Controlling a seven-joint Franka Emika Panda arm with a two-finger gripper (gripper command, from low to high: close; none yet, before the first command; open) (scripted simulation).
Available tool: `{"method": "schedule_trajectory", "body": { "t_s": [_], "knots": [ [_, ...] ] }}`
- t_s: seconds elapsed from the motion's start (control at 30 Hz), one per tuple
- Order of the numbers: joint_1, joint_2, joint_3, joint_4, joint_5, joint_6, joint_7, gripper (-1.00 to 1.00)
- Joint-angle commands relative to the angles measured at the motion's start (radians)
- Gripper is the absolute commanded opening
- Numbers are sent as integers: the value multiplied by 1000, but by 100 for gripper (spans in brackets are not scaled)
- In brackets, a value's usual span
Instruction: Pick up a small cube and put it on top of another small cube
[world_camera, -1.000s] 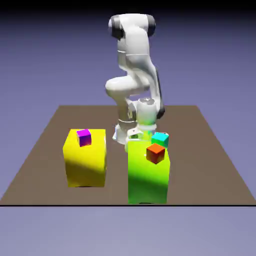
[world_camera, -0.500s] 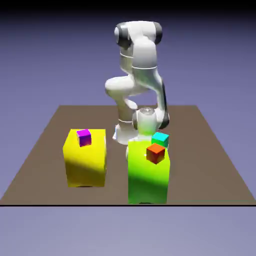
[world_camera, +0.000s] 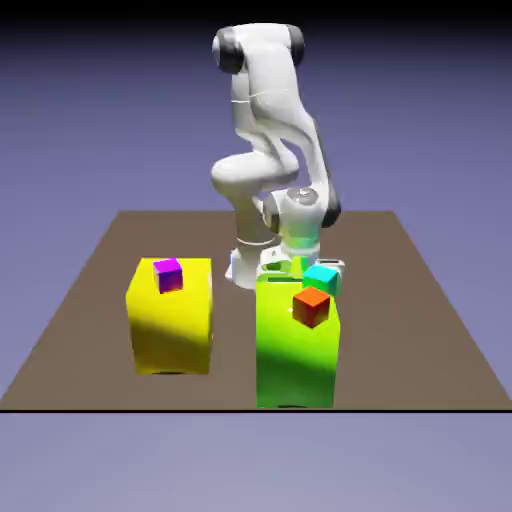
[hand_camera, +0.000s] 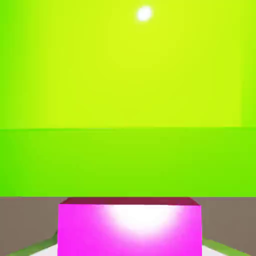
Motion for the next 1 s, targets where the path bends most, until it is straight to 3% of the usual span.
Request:
{"method": "schedule_trajectory", "body": {
  "t_s": [0.0, 0.27, 0.5, 0.67, 0.87, 0.9, 0.97],
  "knots": [
    [-2, -12, 5, 15, 19, -44, 17, -100],
    [-76, -126, 103, 183, 149, -392, 41, -100],
    [-300, -250, 327, 434, 165, -648, -231, -100],
    [-383, -223, 387, 443, 46, -481, -444, -100],
    [-383, -127, 396, 346, 40, -287, -437, -100],
    [-383, -127, 396, 346, 40, -287, -437, 100],
    [-383, -148, 394, 368, 41, -331, -439, 100]
  ]
}}
